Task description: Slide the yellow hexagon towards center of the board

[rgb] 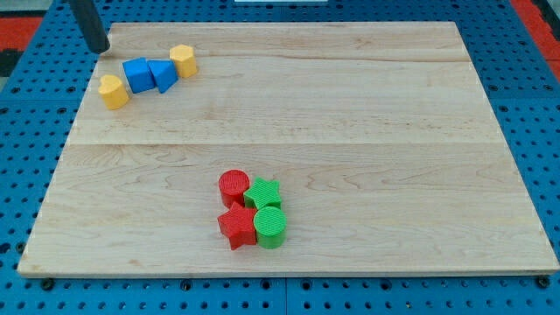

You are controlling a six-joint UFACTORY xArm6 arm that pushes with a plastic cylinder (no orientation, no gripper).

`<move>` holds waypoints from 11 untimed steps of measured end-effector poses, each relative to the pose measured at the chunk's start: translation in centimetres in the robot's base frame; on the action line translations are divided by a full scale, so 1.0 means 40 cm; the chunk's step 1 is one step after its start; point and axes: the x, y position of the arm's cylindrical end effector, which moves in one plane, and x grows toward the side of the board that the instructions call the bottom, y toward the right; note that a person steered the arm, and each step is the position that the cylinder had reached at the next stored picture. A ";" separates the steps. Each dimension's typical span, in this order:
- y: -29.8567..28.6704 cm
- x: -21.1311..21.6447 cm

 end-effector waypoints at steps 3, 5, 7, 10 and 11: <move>0.429 0.072; 0.513 -0.007; 0.589 0.115; 0.521 0.129; 0.449 0.176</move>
